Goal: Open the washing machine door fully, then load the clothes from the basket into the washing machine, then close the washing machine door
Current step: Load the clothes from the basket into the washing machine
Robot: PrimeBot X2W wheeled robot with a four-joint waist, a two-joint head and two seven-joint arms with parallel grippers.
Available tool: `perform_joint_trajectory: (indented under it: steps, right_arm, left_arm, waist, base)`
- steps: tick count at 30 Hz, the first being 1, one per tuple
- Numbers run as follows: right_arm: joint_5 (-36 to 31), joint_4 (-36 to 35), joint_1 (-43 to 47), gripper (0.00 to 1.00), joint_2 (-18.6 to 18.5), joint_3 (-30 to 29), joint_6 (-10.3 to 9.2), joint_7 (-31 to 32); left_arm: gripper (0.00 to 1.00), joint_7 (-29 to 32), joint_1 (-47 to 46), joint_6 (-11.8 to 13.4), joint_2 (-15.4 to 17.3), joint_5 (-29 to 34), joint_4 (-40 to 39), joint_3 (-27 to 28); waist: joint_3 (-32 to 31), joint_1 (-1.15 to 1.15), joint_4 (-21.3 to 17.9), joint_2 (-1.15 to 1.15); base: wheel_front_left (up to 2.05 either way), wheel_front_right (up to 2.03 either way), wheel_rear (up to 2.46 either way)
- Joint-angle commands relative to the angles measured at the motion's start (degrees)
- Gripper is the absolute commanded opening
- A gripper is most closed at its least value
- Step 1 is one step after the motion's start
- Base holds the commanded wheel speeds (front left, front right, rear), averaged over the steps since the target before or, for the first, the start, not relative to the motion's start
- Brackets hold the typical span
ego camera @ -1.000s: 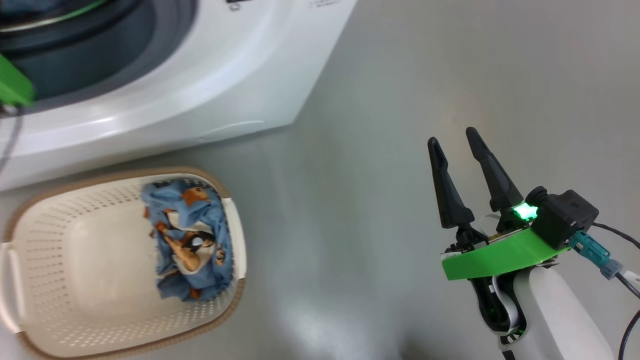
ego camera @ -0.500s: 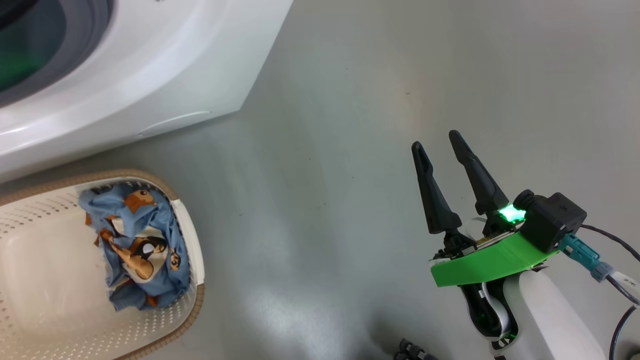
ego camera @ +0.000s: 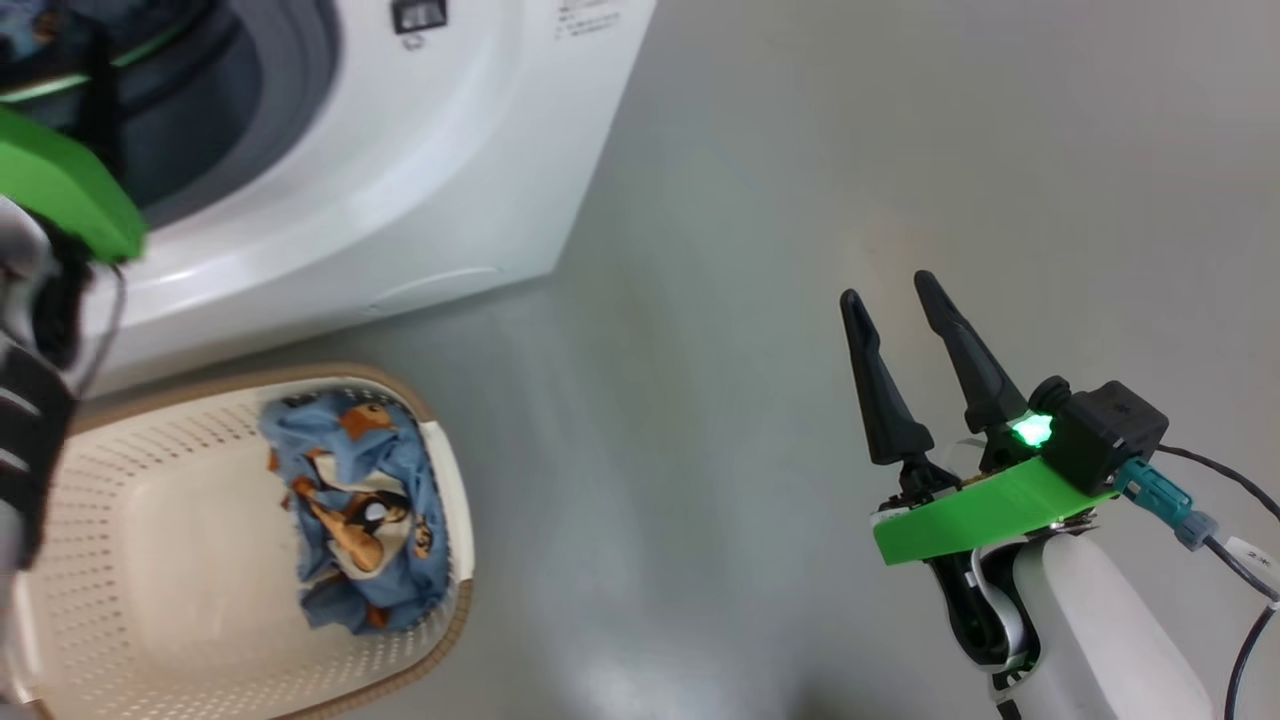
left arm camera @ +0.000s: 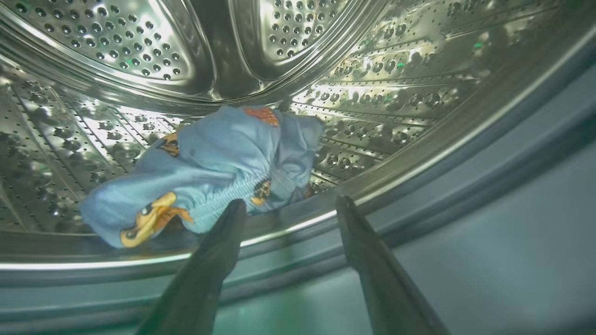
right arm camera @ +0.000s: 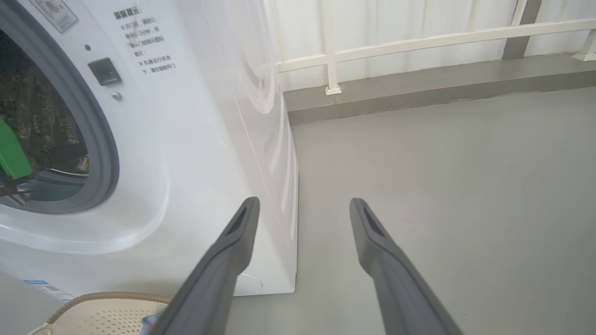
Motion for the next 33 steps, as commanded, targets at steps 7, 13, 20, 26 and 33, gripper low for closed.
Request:
perform_joint_trajectory:
  steps: [7,13,20,26,33]
  right_arm:
    - [-1.6,1.8,-0.6,1.0,-0.4,-0.3,0.26,-0.4]
    - [-1.9,3.2,-0.2,1.0,-0.4,-1.0,0.26,-0.4]
    - [-2.7,4.4,1.2,1.0,-0.4,-2.2,0.26,-0.4]
    - [-3.6,4.9,2.0,1.0,-0.4,-3.1,0.26,-0.4]
    - [-5.4,5.6,2.5,1.0,-0.4,-3.0,0.26,-0.4]
  left_arm:
    - [1.0,-3.6,5.6,-0.4,-0.4,-2.3,-2.2,1.3]
    - [1.0,-5.0,10.4,-0.5,-1.2,-2.7,-5.0,1.7]
    - [1.0,-5.2,17.4,0.6,-0.3,-0.3,-12.8,6.7]
    - [1.0,-5.2,24.8,2.7,0.2,2.4,-20.7,12.8]
    - [1.0,-5.2,39.4,5.7,1.1,8.6,-35.4,23.9]
  waist:
    - [-7.9,0.0,5.8,0.0]
    - [-12.2,0.0,7.6,0.0]
    - [-17.0,0.0,9.3,0.0]
    - [-19.7,0.0,10.2,0.0]
    - [-22.6,0.0,10.6,0.0]
  base:
    - [0.0,0.0,0.0]
    - [0.0,0.0,0.0]
    - [0.0,0.0,0.0]
    - [0.0,0.0,0.0]
    - [0.0,0.0,0.0]
